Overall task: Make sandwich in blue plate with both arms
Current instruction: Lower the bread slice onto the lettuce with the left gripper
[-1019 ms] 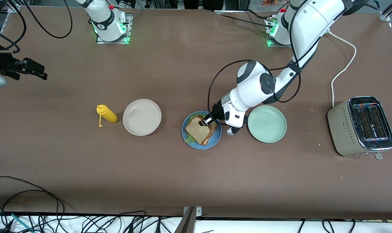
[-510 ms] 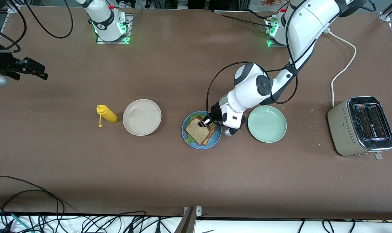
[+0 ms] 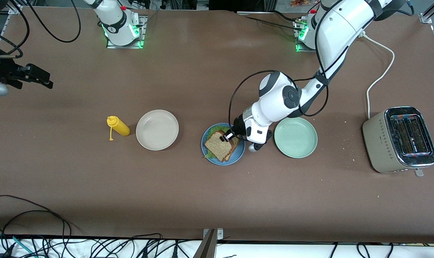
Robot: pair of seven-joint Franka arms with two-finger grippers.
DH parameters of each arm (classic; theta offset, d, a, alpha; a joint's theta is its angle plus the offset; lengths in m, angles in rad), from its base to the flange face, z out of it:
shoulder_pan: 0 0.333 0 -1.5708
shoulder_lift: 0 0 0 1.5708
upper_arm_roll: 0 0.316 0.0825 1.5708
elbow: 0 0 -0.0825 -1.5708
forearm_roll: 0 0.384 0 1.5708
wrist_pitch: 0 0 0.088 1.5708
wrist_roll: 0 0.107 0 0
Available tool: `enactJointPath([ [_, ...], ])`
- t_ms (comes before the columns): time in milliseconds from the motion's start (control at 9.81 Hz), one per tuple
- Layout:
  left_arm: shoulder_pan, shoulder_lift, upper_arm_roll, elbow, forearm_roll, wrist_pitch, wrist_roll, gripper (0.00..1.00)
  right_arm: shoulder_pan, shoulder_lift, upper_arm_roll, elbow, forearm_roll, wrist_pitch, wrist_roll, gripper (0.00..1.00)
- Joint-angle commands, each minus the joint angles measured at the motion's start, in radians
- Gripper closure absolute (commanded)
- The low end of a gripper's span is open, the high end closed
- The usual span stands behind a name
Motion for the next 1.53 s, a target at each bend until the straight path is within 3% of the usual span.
enactJointPath([
  [0, -0.018, 0.025, 0.013, 0.022, -0.011, -0.001, 0.003, 0.99, 0.003, 0.008, 0.002, 0.022, 0.002, -0.005, 0.006, 0.0],
  [815, -0.018, 0.039, 0.046, -0.016, -0.013, -0.119, -0.003, 0.86, 0.001, 0.008, -0.001, 0.022, 0.01, -0.011, 0.011, 0.0],
  [917, -0.019, 0.043, 0.048, -0.016, -0.013, -0.121, -0.005, 0.77, 0.001, 0.008, -0.001, 0.022, 0.012, -0.011, 0.011, 0.0],
  [1121, -0.018, 0.043, 0.048, -0.016, -0.013, -0.121, -0.011, 0.5, 0.001, 0.008, -0.001, 0.022, 0.01, -0.011, 0.009, 0.0],
  [1325, -0.019, 0.043, 0.055, -0.016, -0.01, -0.122, -0.011, 0.1, 0.001, 0.008, -0.001, 0.022, 0.01, -0.011, 0.009, 0.0],
  [1427, -0.019, 0.043, 0.055, -0.016, -0.01, -0.124, -0.011, 0.0, 0.001, 0.008, -0.001, 0.022, 0.012, -0.011, 0.009, 0.0],
])
